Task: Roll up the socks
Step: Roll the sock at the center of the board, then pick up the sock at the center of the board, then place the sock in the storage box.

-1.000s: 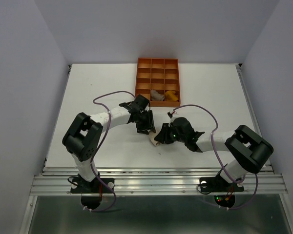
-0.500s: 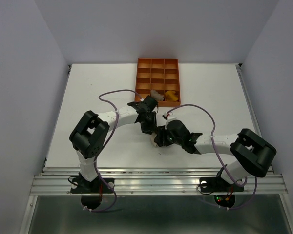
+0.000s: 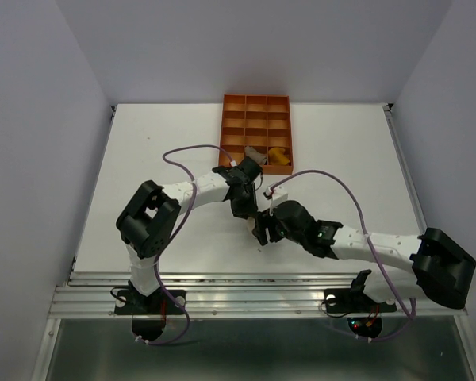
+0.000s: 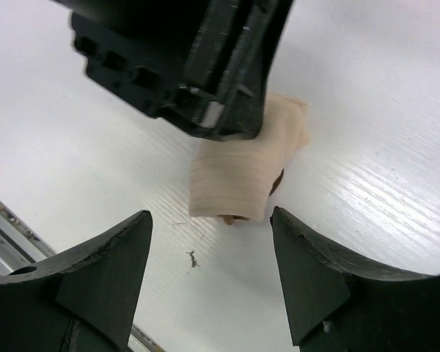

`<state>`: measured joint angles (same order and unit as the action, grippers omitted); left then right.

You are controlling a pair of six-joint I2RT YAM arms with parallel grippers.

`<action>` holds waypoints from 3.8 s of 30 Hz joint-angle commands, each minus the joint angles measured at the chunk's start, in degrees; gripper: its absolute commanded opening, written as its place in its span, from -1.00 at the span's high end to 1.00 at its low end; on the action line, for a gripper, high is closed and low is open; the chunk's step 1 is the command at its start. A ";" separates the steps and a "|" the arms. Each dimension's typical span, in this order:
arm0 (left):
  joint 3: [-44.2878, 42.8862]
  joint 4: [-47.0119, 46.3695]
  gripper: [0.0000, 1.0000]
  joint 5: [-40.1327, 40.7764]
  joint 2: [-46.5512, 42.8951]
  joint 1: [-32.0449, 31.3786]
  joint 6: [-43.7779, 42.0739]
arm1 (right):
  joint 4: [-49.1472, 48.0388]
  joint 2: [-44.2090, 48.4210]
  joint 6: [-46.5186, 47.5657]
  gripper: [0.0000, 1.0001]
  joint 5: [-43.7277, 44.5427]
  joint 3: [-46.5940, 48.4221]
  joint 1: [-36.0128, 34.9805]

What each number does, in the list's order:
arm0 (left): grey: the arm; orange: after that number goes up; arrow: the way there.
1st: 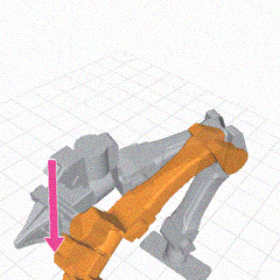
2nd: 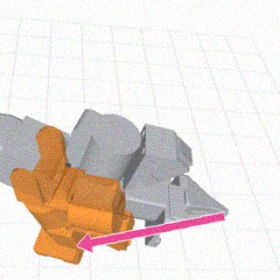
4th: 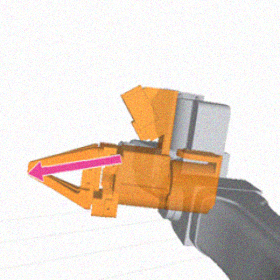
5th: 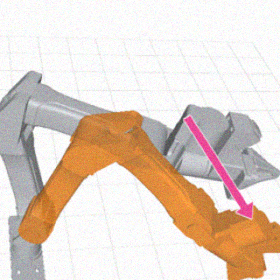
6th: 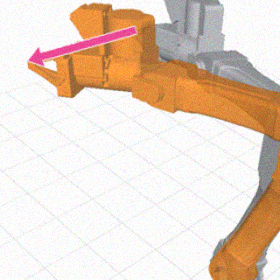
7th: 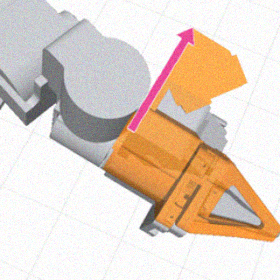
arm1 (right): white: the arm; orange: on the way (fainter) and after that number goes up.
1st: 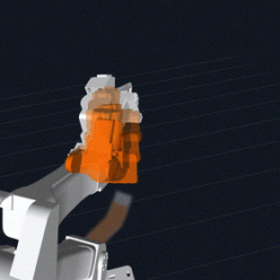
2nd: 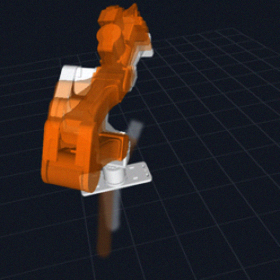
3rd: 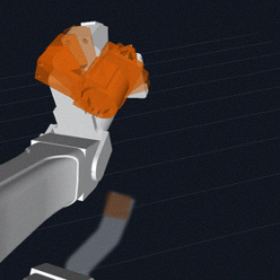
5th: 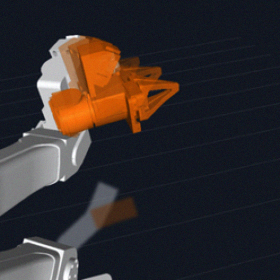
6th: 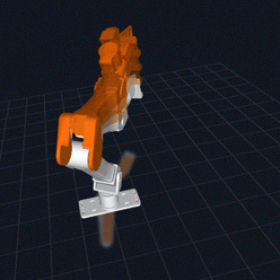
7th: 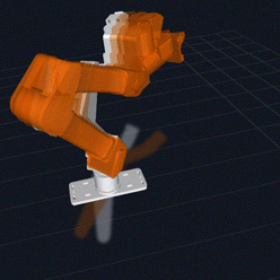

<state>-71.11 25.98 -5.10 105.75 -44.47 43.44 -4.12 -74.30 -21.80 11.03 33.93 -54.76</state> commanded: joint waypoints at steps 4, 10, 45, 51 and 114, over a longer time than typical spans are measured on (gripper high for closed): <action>-0.25 5.66 0.26 3.26 2.79 -1.32 -0.02 | -1.42 2.41 5.89 -0.43 2.95 1.31 -3.86; -0.96 6.01 0.26 2.64 2.97 -1.59 0.24 | -2.64 -1.45 8.62 -0.42 5.06 3.33 -5.70; -2.72 7.60 0.26 0.97 3.14 -2.03 1.38 | 3.94 -20.79 16.27 -0.31 20.53 13.44 -12.12; -4.38 8.65 0.24 0.53 2.88 -1.94 0.59 | 7.28 -24.04 13.89 -0.24 20.61 14.14 -12.12; -57.91 1.89 0.04 -4.39 24.75 29.88 -34.47 | -9.85 -21.49 31.12 0.99 6.20 37.43 17.23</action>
<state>-123.63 26.85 -7.73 129.88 -14.17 12.71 -9.72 -93.67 5.43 20.53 66.72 -39.31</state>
